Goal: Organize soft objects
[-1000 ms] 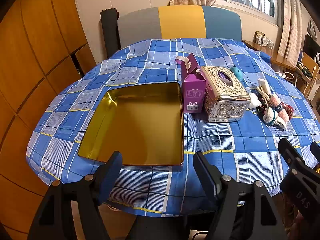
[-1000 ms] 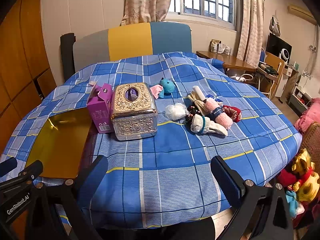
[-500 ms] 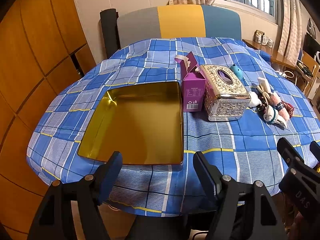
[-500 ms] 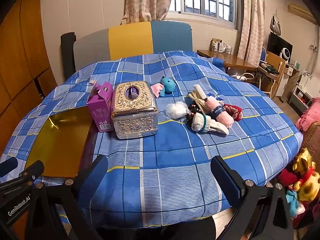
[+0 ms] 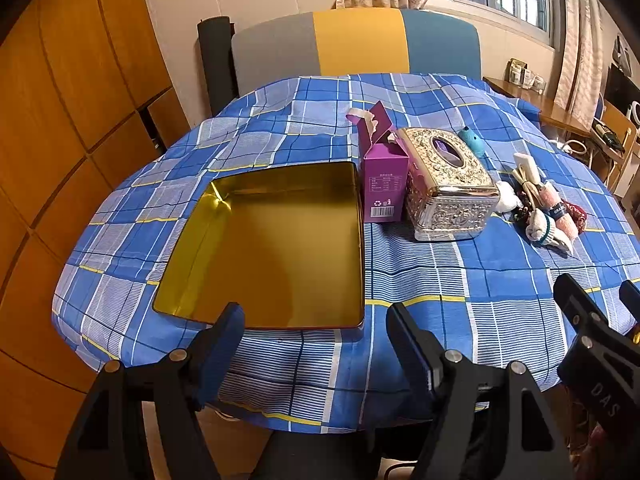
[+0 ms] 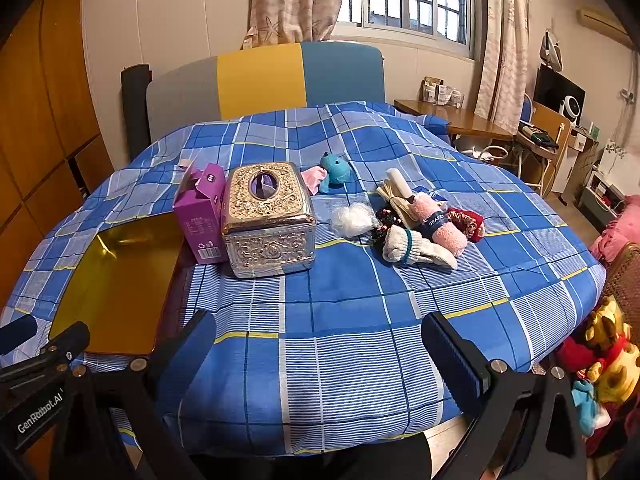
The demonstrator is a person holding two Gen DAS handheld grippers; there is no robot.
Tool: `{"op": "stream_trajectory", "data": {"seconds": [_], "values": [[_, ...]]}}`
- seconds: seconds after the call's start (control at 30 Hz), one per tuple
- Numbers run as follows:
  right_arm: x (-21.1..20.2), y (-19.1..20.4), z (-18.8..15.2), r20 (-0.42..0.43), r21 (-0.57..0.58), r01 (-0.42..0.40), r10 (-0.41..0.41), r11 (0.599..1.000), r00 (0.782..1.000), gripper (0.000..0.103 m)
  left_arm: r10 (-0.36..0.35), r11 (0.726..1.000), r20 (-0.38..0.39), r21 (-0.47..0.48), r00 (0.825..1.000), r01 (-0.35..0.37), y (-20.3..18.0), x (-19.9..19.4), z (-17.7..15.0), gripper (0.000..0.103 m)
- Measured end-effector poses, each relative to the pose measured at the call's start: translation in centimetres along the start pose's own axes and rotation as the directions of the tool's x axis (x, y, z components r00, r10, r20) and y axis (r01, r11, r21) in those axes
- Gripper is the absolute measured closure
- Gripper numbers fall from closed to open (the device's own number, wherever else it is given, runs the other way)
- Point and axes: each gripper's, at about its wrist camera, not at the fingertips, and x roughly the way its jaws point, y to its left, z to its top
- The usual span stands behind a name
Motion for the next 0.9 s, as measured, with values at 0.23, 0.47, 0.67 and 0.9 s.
{"op": "stream_trajectory", "data": {"seconds": [0.23, 0.47, 0.67, 0.9], "values": [[0.2, 0.0, 0.0, -0.002, -0.006, 0.001, -0.001, 1.0, 1.0, 0.0, -0.049, 0.999, -0.018, -0.009, 0.999, 0.049, 0.0, 0.2, 0.0, 0.029], [1.3, -1.0, -0.4, -0.014, -0.012, 0.029, -0.029, 1.0, 0.999, 0.0, -0.345, 0.939, -0.067, -0.037, 0.936, 0.343, -0.7, 2.0, -0.4, 0.029], [6.1, -5.1, -2.9, -0.091, -0.035, 0.1, -0.103, 0.994, 0.991, 0.0, -0.413, 0.903, -0.197, 0.036, 0.889, 0.427, -5.1, 5.2, -1.6, 0.033], [9.9, -13.5, -5.0, -0.149, 0.137, 0.15, -0.129, 0.979, 0.98, 0.0, -0.565, 0.808, -0.232, 0.041, 0.792, 0.588, -10.6, 6.7, 0.1, 0.035]]}}
